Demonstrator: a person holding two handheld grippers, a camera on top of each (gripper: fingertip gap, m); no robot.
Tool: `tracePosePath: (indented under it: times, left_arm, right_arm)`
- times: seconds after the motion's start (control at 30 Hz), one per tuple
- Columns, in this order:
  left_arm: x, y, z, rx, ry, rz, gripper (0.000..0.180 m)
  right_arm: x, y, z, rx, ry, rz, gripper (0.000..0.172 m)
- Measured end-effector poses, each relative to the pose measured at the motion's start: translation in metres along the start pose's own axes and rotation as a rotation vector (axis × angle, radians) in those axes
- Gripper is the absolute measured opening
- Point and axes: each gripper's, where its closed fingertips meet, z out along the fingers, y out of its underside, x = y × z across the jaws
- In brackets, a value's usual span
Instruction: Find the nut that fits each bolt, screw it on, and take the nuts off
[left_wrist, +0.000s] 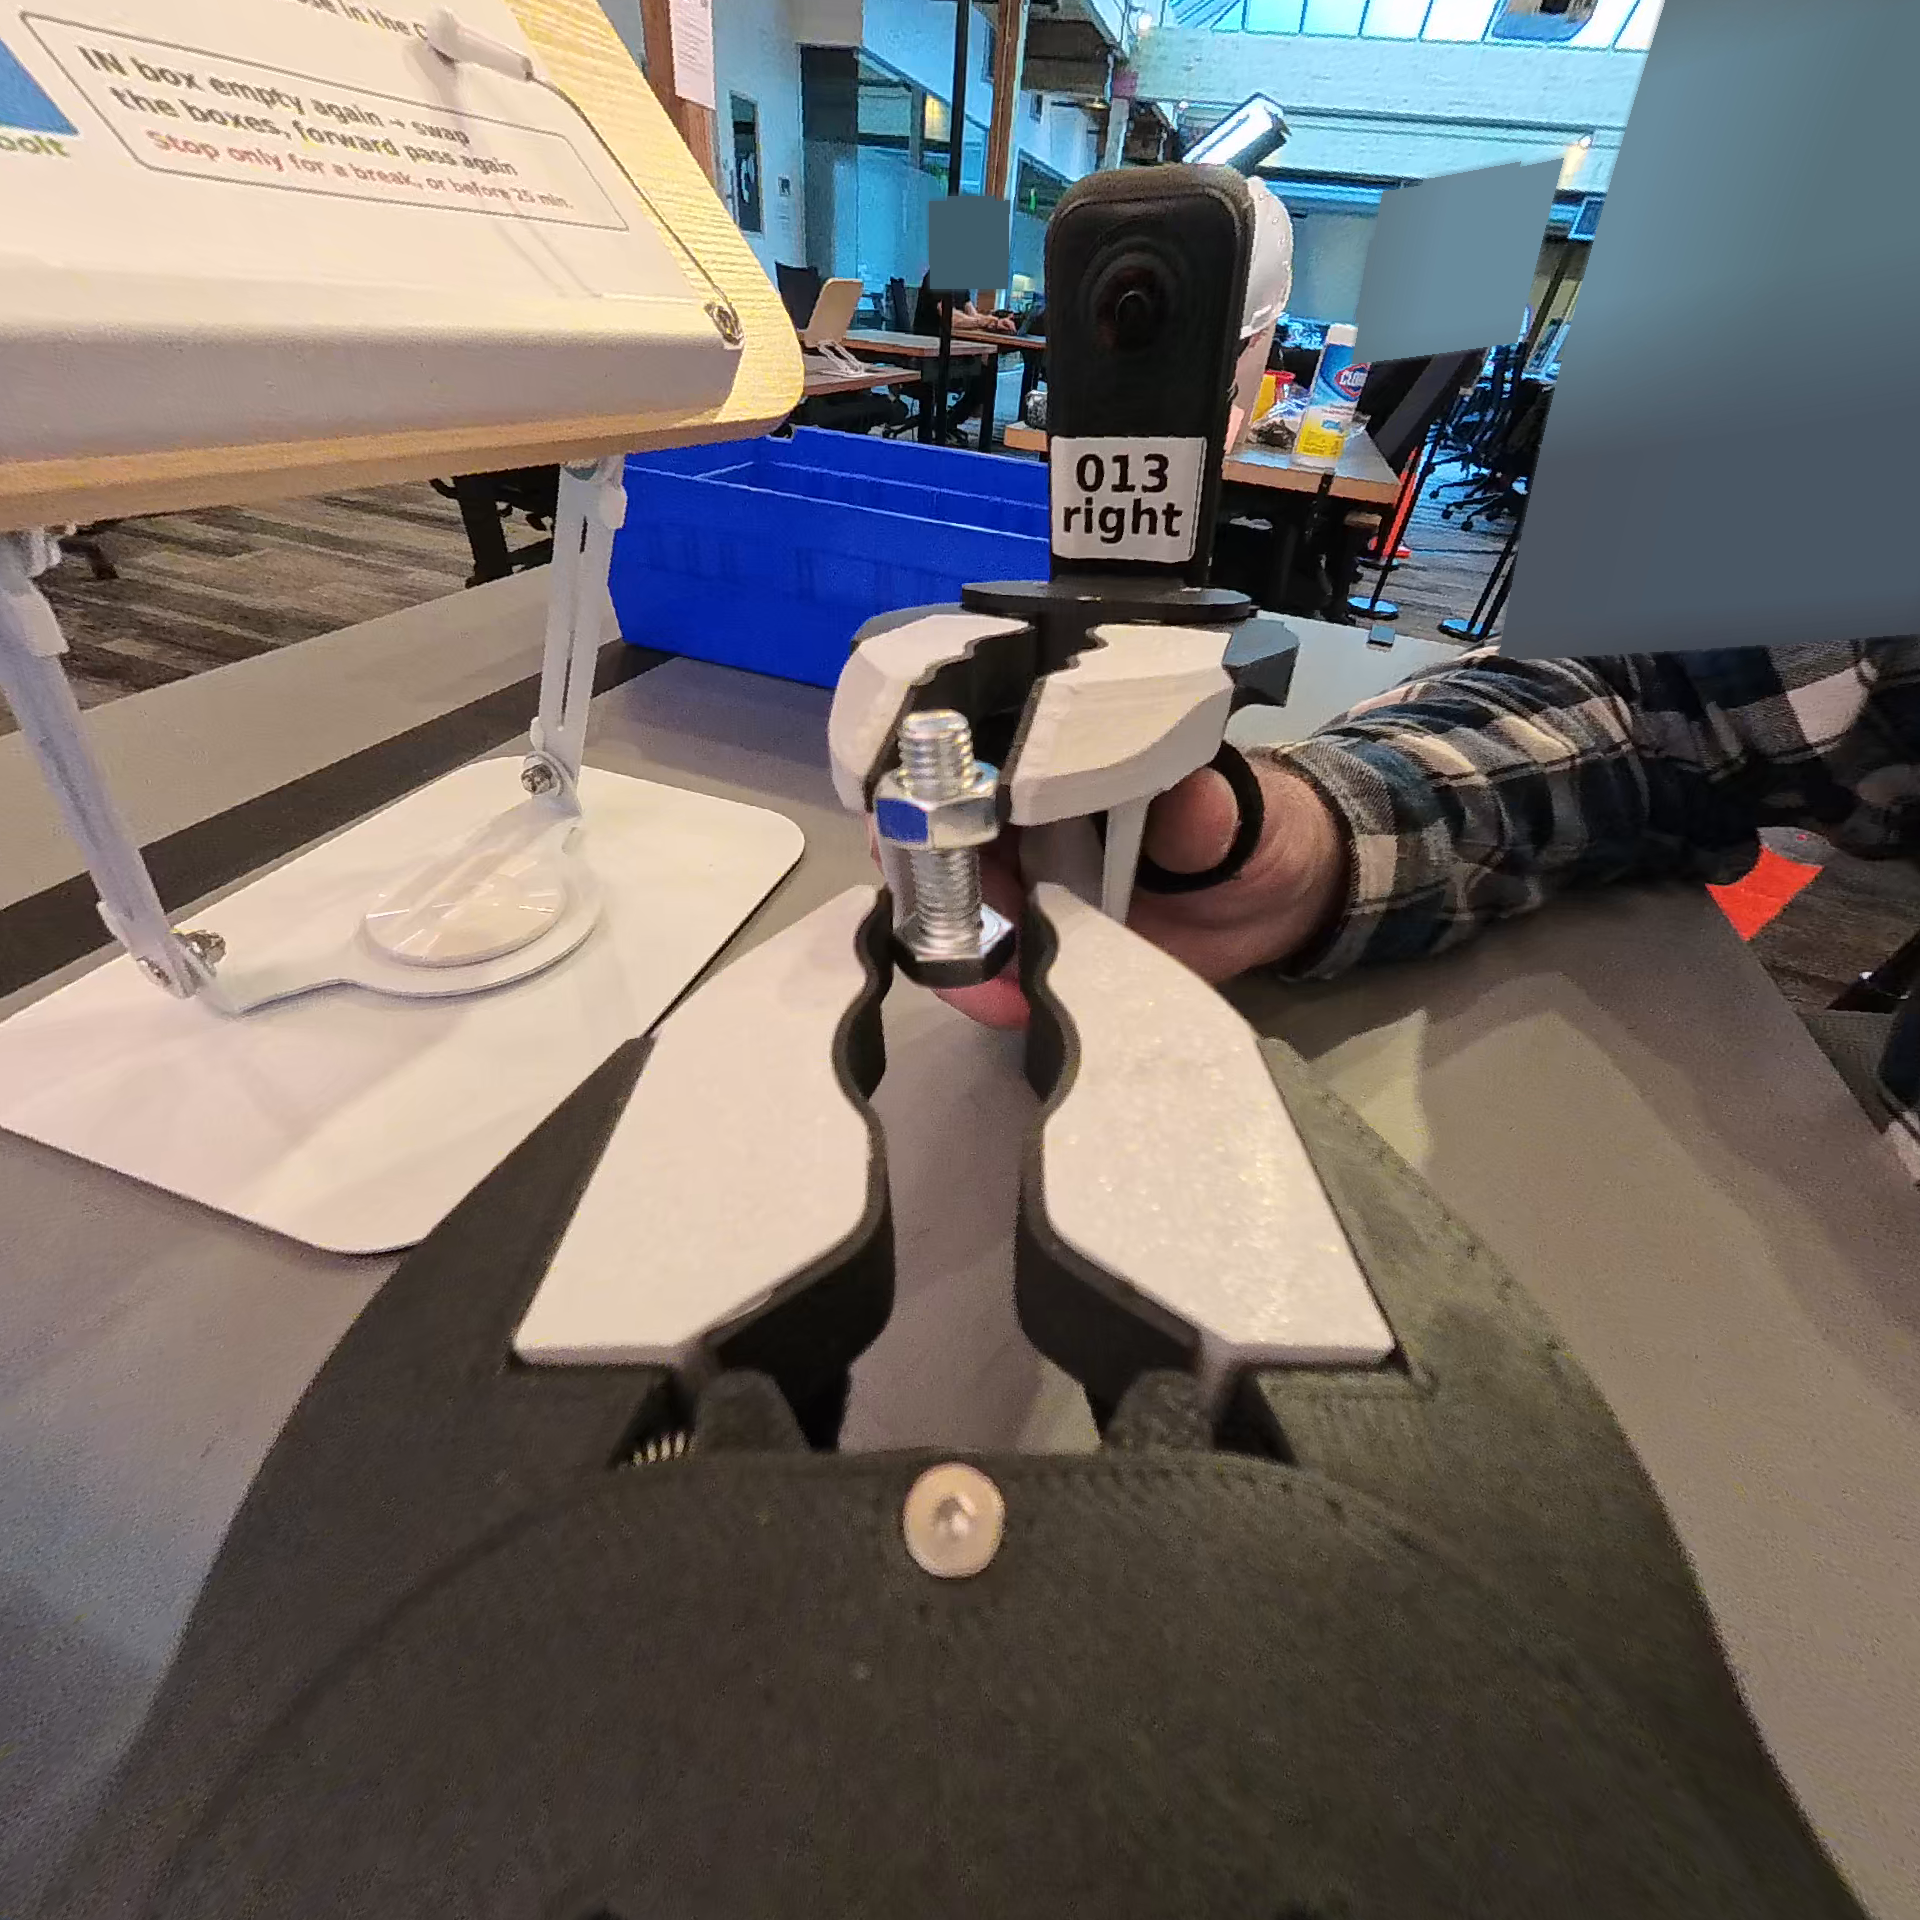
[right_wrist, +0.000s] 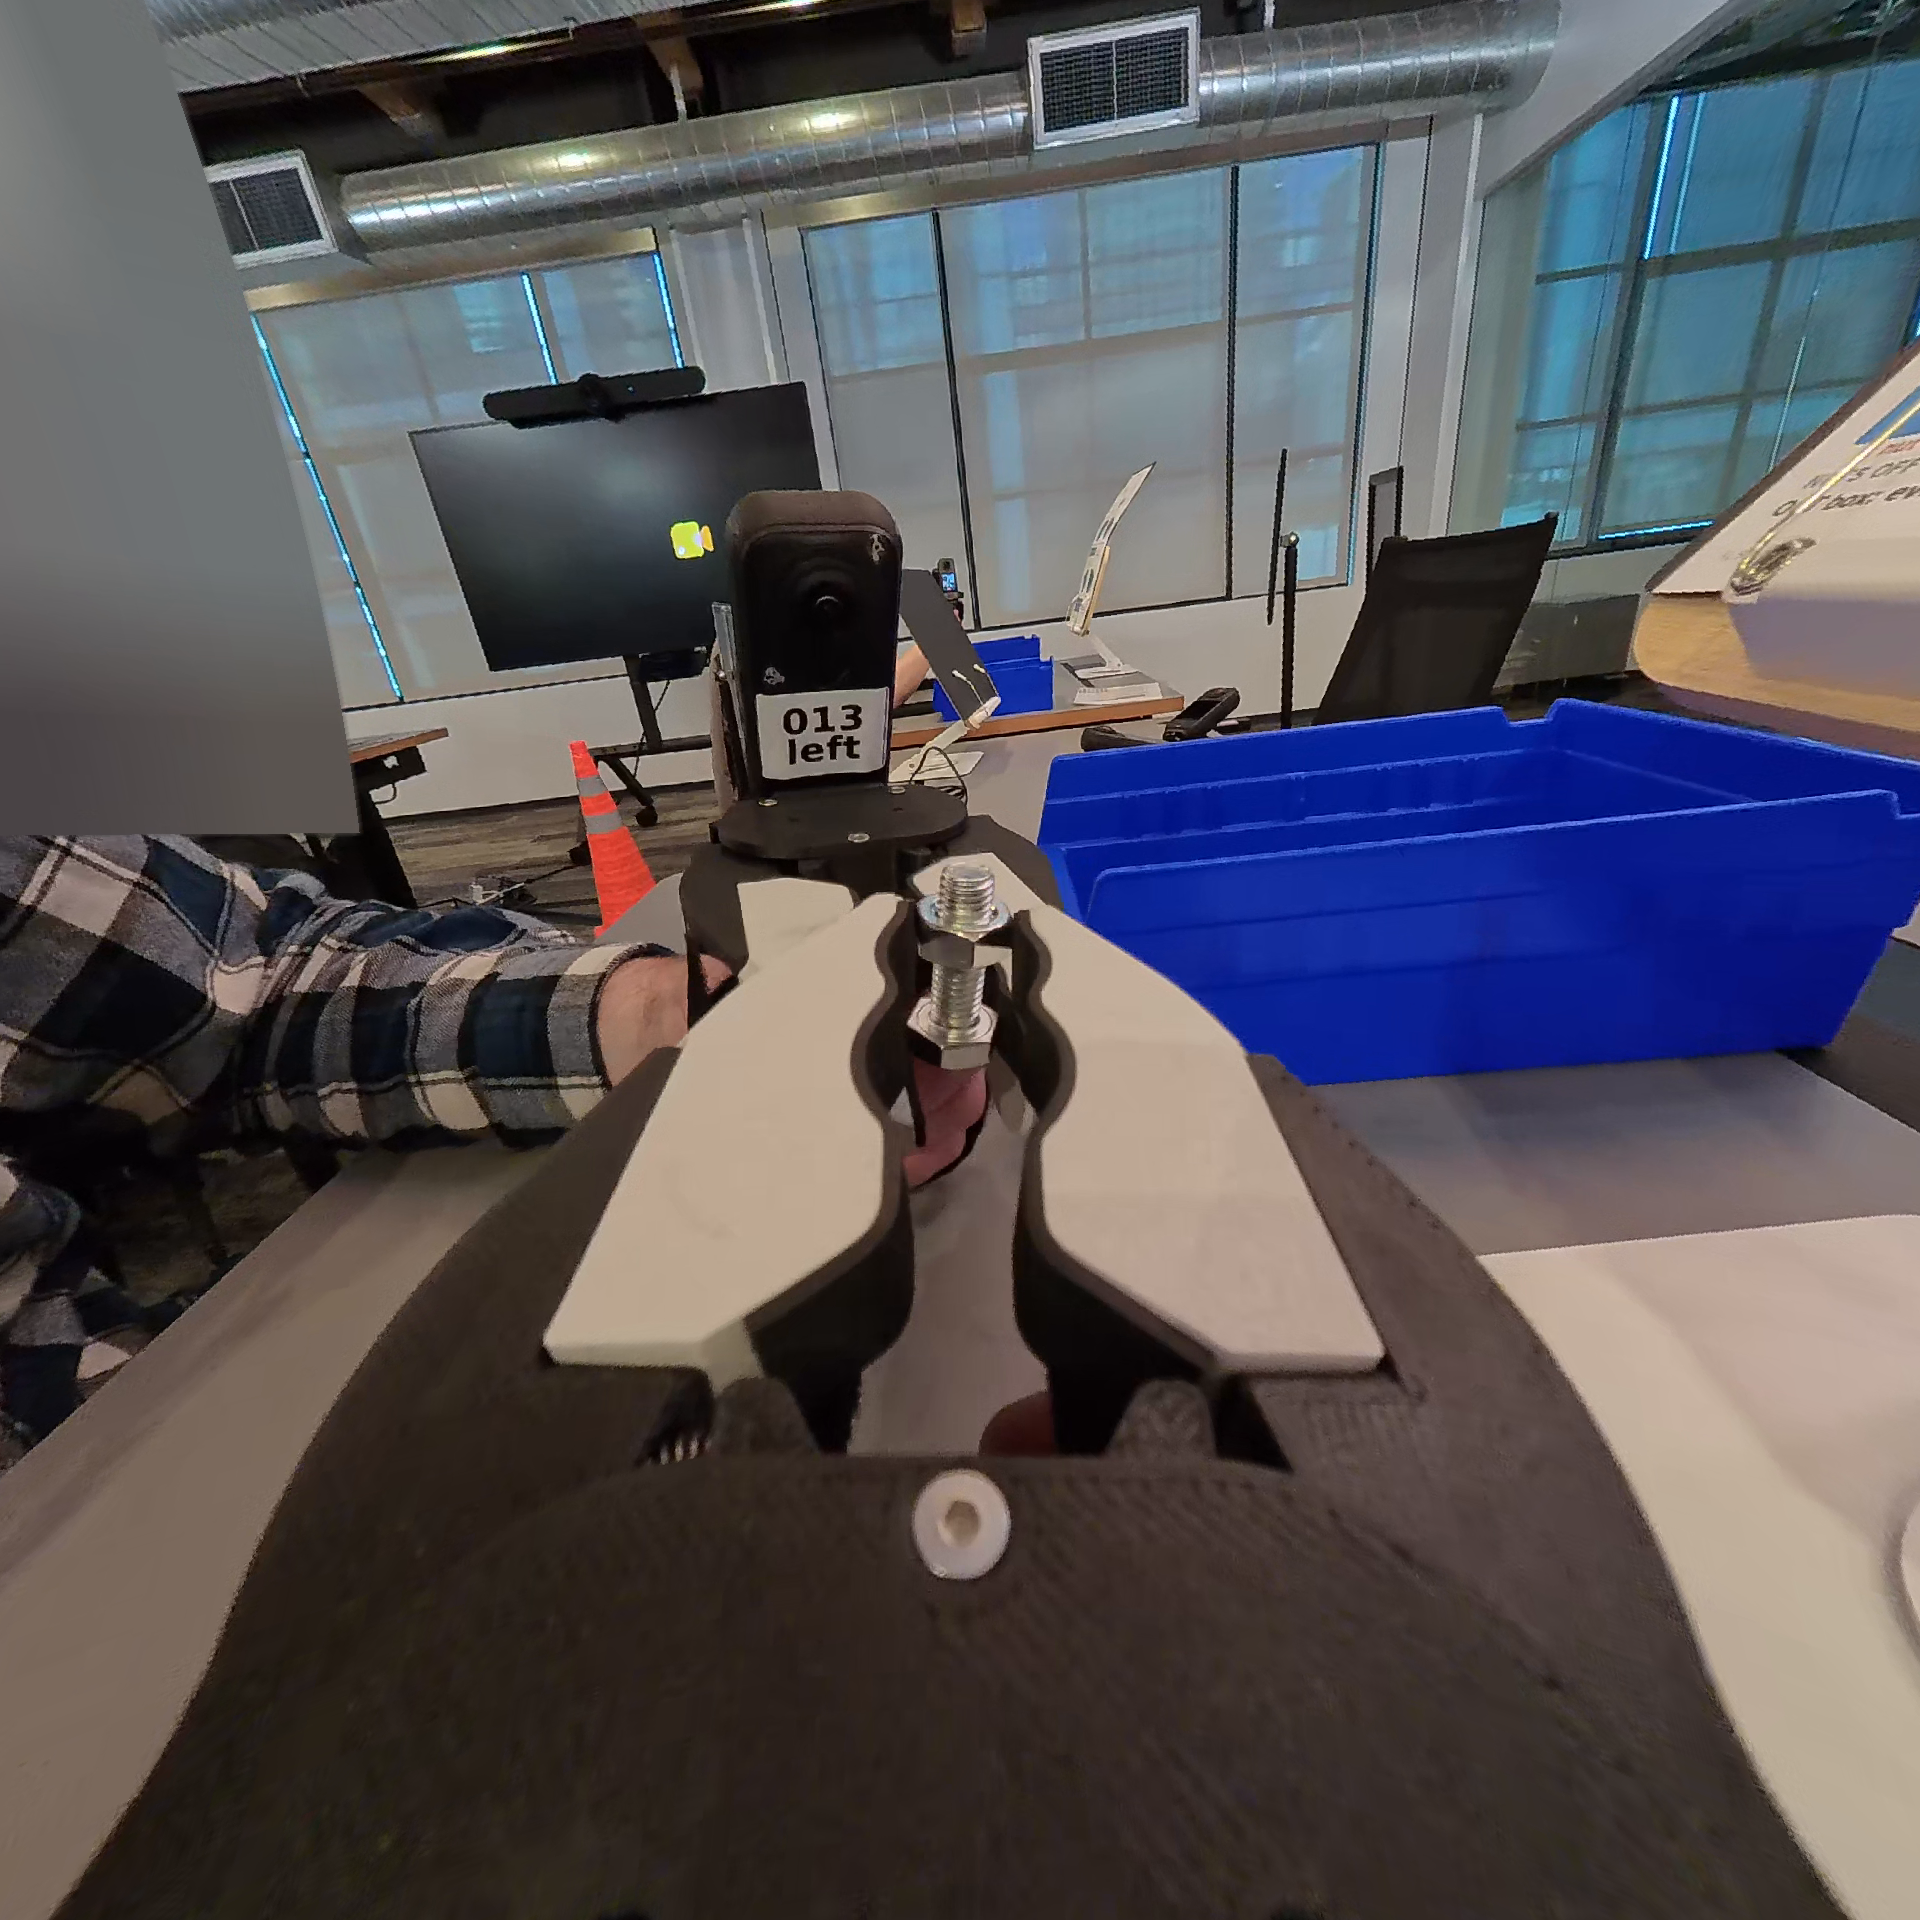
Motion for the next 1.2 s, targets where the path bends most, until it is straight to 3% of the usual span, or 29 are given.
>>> tracePosePath:
  times: [1.2]
  left_arm:
    - [0.021,0.008,-0.001,-0.067,0.144,0.021,0.015]
  right_arm:
    - [-0.021,0.003,0.006,-0.016,-0.125,0.0,0.018]
